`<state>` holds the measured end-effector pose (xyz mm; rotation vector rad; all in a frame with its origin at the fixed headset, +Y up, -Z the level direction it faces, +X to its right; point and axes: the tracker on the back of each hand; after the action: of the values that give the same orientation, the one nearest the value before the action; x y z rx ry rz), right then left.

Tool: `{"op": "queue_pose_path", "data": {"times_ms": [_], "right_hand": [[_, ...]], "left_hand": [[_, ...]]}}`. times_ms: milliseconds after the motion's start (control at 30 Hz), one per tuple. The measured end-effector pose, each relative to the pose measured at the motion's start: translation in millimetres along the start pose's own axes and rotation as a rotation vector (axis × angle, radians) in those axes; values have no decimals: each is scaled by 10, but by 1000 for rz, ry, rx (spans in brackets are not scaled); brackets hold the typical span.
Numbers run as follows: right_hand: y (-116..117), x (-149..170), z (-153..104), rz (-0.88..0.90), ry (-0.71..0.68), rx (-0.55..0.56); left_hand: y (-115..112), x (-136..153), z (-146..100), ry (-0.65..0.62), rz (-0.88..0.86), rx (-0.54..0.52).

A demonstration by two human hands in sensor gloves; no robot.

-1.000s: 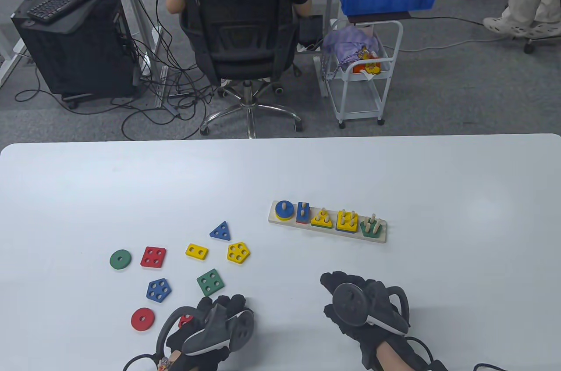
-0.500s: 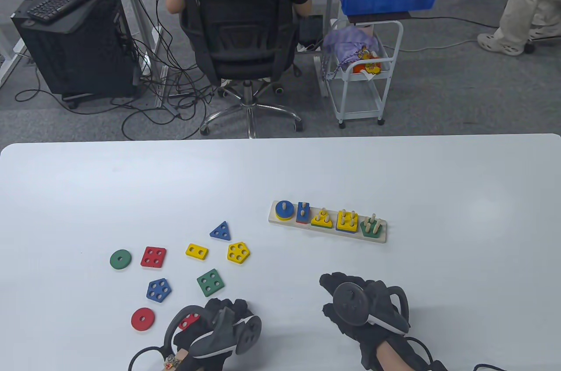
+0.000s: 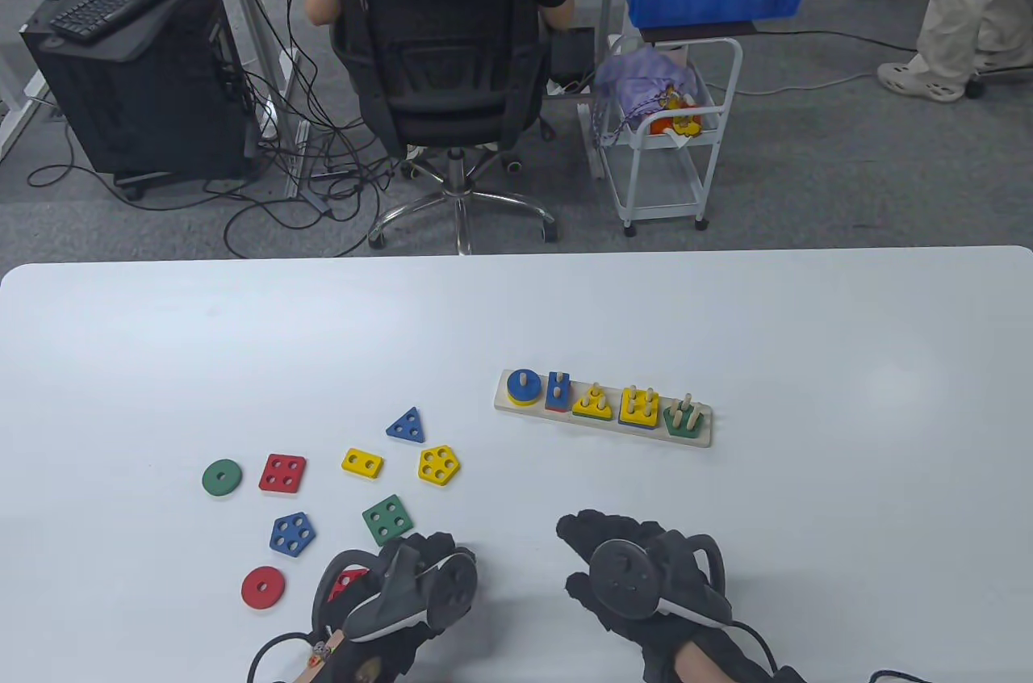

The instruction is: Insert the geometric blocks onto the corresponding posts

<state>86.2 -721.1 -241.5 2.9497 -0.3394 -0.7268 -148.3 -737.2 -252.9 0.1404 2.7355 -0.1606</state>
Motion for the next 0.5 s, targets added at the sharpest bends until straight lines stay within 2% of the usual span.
{"op": "queue_pose_path", "data": {"times_ms": [67, 100, 233, 267, 400, 500], "right_hand": [[3, -83, -11, 3, -41, 31], [1, -160, -25, 21, -92, 71], [-65, -317, -92, 76, -199, 248], [-104, -345, -125, 89, -213, 348], [-208, -259, -177, 115, -184, 493], [-248, -196, -203, 146, -184, 542]], "left_hand": [[146, 24, -7, 9, -119, -38], [247, 23, 1, -2, -249, -68], [442, -41, 85, -59, -700, -41], [445, -67, 128, -69, -849, 18], [317, -122, 268, -151, -1317, 201], [211, -208, 327, -183, -1458, 307]]}}
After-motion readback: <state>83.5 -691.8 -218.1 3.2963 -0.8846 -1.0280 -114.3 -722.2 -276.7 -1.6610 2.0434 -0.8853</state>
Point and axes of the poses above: the tracker on the back of each hand, its own x axis roughly to the little-finger side, its own z axis roughly from the wrist to the fingertips, y = z × x, and after that the axes turned 2 degrees about -x, right-handed
